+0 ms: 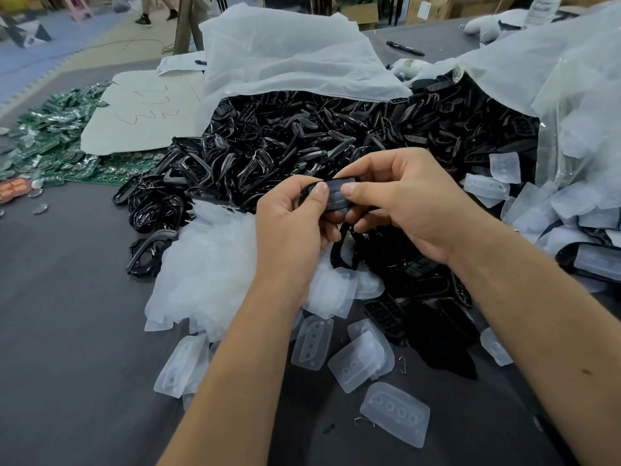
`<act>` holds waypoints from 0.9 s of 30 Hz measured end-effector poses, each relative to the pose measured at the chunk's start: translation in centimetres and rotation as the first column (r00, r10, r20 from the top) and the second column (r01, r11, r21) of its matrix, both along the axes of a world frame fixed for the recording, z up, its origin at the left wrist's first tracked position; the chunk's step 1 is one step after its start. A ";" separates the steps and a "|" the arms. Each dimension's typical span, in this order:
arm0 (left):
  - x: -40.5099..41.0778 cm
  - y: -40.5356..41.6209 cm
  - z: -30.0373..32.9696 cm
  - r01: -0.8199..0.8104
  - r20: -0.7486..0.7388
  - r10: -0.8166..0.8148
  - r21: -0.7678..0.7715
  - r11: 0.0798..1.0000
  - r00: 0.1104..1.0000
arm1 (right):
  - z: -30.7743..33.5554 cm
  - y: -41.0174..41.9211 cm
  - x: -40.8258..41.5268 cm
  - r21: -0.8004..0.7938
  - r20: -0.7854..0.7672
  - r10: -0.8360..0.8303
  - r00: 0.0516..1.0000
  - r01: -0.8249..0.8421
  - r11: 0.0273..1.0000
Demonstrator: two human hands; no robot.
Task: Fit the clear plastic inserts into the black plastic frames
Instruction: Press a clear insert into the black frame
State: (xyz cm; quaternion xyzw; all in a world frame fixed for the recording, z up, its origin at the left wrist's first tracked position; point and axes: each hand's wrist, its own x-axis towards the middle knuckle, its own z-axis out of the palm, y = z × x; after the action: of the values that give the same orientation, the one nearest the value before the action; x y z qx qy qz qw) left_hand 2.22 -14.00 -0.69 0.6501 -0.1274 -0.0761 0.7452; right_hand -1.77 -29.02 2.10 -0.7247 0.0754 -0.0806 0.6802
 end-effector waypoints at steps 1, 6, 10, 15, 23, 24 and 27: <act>0.0 0.0 0.0 0.000 -0.003 0.000 -0.004 1.000 1.000 | -0.1 0.0 0.0 -0.001 0.000 -0.003 1.000 0.003 1.000; 0.0 -0.1 0.1 -0.001 -0.026 0.001 -0.014 1.000 1.000 | -0.2 0.0 0.1 0.068 -0.008 -0.029 1.000 0.029 0.997; -0.1 -0.1 0.0 -0.008 -0.009 0.008 0.002 1.000 1.000 | -0.3 -0.1 0.2 0.127 -0.018 -0.030 0.999 0.032 0.991; -0.1 -0.1 0.1 -0.018 -0.001 0.018 0.024 1.000 1.000 | -0.3 -0.1 0.2 0.129 -0.010 -0.019 1.000 0.021 0.991; -0.1 0.0 0.6 -0.034 -0.112 0.029 -0.045 0.998 0.993 | 0.6 -2.0 -0.6 -0.584 0.222 0.243 0.944 -0.071 0.809; -0.1 0.0 0.7 -0.027 -0.137 0.019 -0.061 0.998 0.990 | 0.5 -2.1 -0.6 -0.622 0.228 0.252 0.941 -0.058 0.781; -0.1 0.1 0.9 -0.010 -0.179 -0.006 -0.087 0.996 0.984 | 0.3 -2.0 -0.3 -0.679 0.276 0.236 0.932 0.015 0.734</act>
State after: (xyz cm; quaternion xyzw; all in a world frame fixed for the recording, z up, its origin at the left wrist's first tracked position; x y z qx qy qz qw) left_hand 2.09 -13.89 0.24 0.6073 -0.0625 -0.1278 0.7816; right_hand -2.08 -31.03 2.35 -0.8980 -0.1227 -0.1865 0.3792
